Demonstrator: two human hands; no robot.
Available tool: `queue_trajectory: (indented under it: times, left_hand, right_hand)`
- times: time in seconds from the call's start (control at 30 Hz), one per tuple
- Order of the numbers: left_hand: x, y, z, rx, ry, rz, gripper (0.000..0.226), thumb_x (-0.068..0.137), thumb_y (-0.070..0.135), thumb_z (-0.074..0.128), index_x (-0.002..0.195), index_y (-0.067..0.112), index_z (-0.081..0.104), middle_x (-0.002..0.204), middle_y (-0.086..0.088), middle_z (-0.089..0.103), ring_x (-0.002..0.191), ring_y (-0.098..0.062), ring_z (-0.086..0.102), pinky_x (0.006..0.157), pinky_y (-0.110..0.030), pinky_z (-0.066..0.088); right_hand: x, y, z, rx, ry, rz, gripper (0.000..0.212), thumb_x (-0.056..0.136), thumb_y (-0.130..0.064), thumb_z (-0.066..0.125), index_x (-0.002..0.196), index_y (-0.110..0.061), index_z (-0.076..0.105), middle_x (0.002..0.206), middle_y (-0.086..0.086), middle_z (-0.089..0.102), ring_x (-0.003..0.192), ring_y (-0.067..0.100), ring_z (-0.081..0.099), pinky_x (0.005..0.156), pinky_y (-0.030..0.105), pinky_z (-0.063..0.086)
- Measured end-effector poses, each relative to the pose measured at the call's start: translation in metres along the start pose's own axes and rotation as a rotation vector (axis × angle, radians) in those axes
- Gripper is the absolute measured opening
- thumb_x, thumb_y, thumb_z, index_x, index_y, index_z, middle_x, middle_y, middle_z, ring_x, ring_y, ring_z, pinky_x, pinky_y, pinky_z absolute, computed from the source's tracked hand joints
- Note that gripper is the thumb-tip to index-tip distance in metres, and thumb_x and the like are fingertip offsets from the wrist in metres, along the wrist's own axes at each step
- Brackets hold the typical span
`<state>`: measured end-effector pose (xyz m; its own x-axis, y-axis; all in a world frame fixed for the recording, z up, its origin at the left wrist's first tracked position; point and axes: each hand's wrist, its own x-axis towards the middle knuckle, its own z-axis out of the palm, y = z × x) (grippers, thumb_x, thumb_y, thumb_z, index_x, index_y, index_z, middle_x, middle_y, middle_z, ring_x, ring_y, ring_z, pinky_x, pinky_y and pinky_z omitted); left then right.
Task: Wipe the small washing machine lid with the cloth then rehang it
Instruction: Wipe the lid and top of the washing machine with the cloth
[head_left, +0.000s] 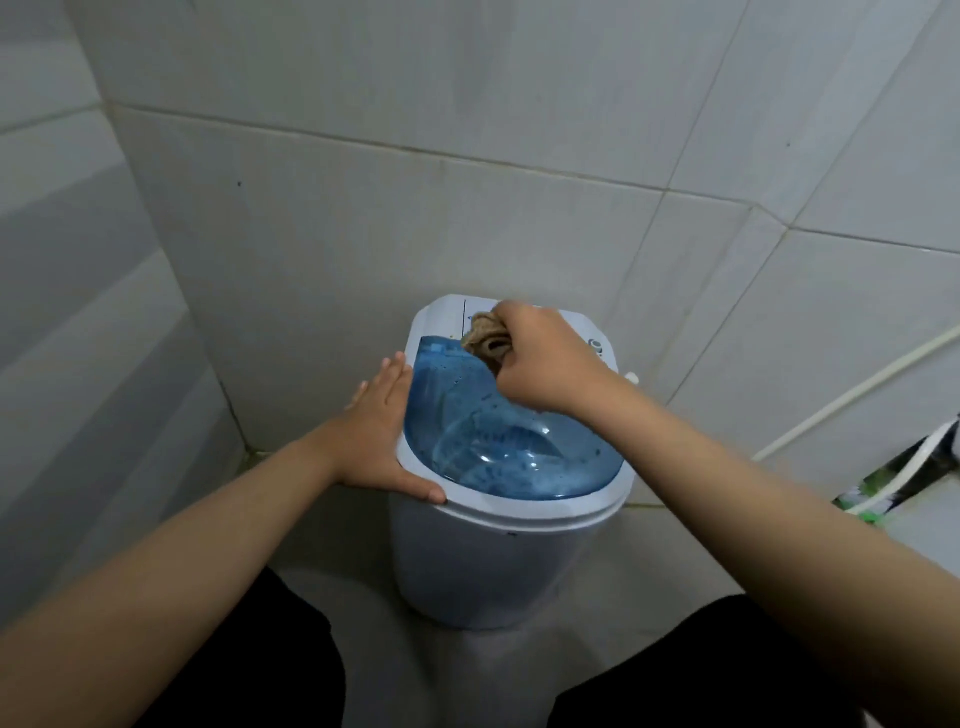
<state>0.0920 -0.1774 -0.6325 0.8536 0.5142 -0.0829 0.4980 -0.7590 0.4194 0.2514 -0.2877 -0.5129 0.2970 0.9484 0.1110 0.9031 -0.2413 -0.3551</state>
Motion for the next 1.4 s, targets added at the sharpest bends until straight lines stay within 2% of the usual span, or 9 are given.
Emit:
queue_trajectory:
  times: [0.1,0.27,0.33,0.5,0.9,1.03,1.13,1.23,1.4]
  left_hand:
    - [0.0,0.001,0.0,-0.016,0.015,0.0,0.151,0.041,0.086,0.065,0.146,0.023,-0.024,0.155,-0.002,-0.03,0.141,-0.017,-0.029,0.117,-0.045,-0.009]
    - [0.0,0.001,0.002,-0.052,0.03,0.008,0.15,0.041,0.084,0.067,0.145,0.027,-0.025,0.155,0.001,-0.032,0.14,-0.016,-0.031,0.116,-0.043,-0.011]
    - [0.001,0.001,0.003,-0.044,0.033,0.006,0.151,0.041,0.083,0.067,0.146,0.024,-0.025,0.154,0.0,-0.033,0.14,-0.015,-0.032,0.115,-0.04,-0.012]
    - [0.002,-0.003,0.004,-0.028,0.036,-0.007,0.154,0.04,0.084,0.066,0.146,0.017,-0.024,0.154,-0.002,-0.034,0.14,-0.016,-0.032,0.114,-0.036,-0.015]
    - [-0.001,-0.001,0.0,-0.013,0.025,-0.01,0.151,0.044,0.081,0.069,0.146,0.02,-0.024,0.155,-0.001,-0.031,0.14,-0.015,-0.031,0.114,-0.039,-0.013]
    - [-0.002,0.001,-0.001,-0.012,0.019,-0.021,0.151,0.044,0.081,0.069,0.147,0.02,-0.023,0.155,-0.002,-0.03,0.141,-0.016,-0.03,0.116,-0.042,-0.011]
    - [-0.003,0.003,-0.002,-0.014,0.011,-0.028,0.151,0.044,0.081,0.068,0.147,0.019,-0.023,0.155,-0.002,-0.03,0.141,-0.016,-0.03,0.116,-0.042,-0.011]
    - [-0.005,0.004,-0.003,-0.013,0.008,-0.027,0.151,0.044,0.082,0.067,0.146,0.019,-0.023,0.155,-0.002,-0.03,0.141,-0.016,-0.03,0.116,-0.042,-0.011]
    - [-0.004,0.003,-0.002,-0.013,0.018,-0.022,0.151,0.042,0.083,0.066,0.147,0.019,-0.023,0.155,-0.002,-0.03,0.141,-0.016,-0.029,0.116,-0.04,-0.011]
  right_hand:
    - [0.041,0.002,0.013,-0.131,0.013,-0.124,0.031,0.074,0.003,0.049,0.104,-0.003,0.051,0.097,0.018,0.059,0.088,0.036,0.057,0.066,0.04,0.047]
    - [0.097,0.006,0.043,-0.347,0.037,-0.23,0.04,0.081,0.005,0.052,0.119,-0.004,0.046,0.116,0.019,0.054,0.099,0.039,0.058,0.066,0.037,0.041]
    - [0.114,0.013,0.052,-0.396,0.048,-0.212,0.041,0.081,0.005,0.054,0.12,-0.004,0.045,0.119,0.018,0.053,0.104,0.038,0.056,0.068,0.037,0.042]
    - [0.136,0.029,0.073,-0.362,-0.027,-0.104,0.05,0.08,0.002,0.058,0.128,-0.007,0.044,0.131,0.016,0.05,0.118,0.035,0.049,0.09,0.044,0.048]
    - [0.089,0.03,0.078,-0.356,-0.046,-0.189,0.053,0.083,0.007,0.048,0.132,-0.011,0.041,0.132,0.015,0.05,0.115,0.036,0.051,0.087,0.044,0.045]
    - [0.077,0.03,0.066,-0.336,-0.125,-0.2,0.049,0.077,0.005,0.051,0.124,-0.009,0.048,0.121,0.016,0.057,0.106,0.038,0.057,0.079,0.043,0.05]
    - [0.076,0.026,0.044,-0.387,-0.225,-0.201,0.04,0.075,0.004,0.051,0.113,-0.006,0.052,0.107,0.015,0.061,0.094,0.031,0.056,0.066,0.034,0.037]
    - [0.084,0.024,0.02,-0.352,-0.35,-0.17,0.036,0.074,0.003,0.048,0.107,-0.008,0.057,0.103,0.012,0.063,0.087,0.026,0.054,0.065,0.033,0.04]
    - [0.11,0.042,-0.009,-0.259,-0.081,-0.139,0.041,0.075,0.005,0.051,0.114,-0.009,0.056,0.11,0.016,0.064,0.096,0.033,0.058,0.073,0.036,0.047]
